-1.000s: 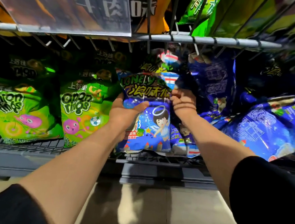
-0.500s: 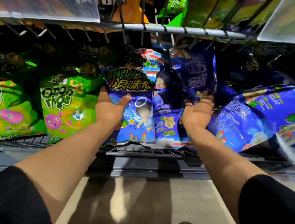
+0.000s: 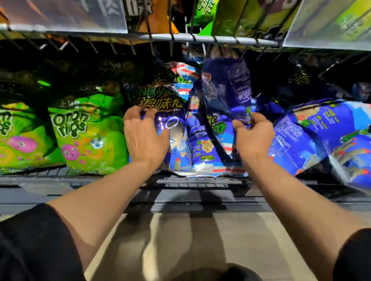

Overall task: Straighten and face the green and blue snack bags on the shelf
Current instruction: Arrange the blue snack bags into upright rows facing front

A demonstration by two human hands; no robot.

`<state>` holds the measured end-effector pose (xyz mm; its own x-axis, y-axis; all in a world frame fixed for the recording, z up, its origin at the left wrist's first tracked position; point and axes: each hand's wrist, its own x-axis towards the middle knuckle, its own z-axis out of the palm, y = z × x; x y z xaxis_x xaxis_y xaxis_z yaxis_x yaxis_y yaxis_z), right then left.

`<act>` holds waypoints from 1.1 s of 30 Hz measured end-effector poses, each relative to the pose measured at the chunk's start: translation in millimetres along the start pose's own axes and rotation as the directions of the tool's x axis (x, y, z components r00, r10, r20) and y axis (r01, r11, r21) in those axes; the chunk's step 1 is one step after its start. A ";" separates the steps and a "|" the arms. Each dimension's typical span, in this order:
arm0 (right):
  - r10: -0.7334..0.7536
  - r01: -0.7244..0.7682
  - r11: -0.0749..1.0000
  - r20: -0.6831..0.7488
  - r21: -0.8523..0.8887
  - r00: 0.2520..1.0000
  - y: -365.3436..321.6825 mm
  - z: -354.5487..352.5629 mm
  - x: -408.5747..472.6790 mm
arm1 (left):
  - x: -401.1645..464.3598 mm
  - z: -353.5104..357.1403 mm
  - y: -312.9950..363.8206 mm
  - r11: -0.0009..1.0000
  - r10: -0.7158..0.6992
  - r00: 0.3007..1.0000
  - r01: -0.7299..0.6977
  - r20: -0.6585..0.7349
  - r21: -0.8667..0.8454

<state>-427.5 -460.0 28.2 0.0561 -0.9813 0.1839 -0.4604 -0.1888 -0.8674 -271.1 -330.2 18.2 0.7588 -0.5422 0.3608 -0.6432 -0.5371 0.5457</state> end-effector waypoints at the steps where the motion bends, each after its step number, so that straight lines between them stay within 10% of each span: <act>1: 0.013 -0.015 0.999 0.036 0.045 0.999 -2.7 -9.1 1.8 | -1.0 -4.8 1.5 0.999 0.012 1.000 -0.012 0.000 -0.042; 5: 0.054 -0.070 0.996 0.228 0.062 0.972 -8.5 -52.8 9.8 | -6.3 -20.6 15.2 0.928 0.020 0.996 0.015 0.090 -0.373; 11: 0.110 -0.249 0.951 0.552 0.184 0.826 -16.8 -104.7 -13.1 | -41.7 -32.2 44.7 0.561 -0.009 0.825 0.473 0.566 -0.680; 21: 0.108 -0.247 0.895 0.355 0.373 0.928 -39.3 -108.6 -65.2 | -73.5 -63.0 55.7 0.446 0.141 0.598 0.673 0.789 -0.590; 27: 0.130 -0.254 0.913 0.361 0.319 0.923 -32.1 -75.5 -79.5 | -101.2 -62.9 80.3 0.477 0.254 0.679 0.531 0.688 -0.700; 33: 0.097 -0.117 0.991 0.270 0.057 0.958 -13.6 -60.7 -81.3 | -97.5 -51.2 70.1 0.289 0.137 0.629 0.714 0.765 -0.638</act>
<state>-479.6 -375.4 53.2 0.2477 -0.9683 -0.0330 -0.4124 -0.0745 -0.9080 -385.0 -281.9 60.0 0.3109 -0.9093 -0.2768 0.4211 -0.1293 0.8978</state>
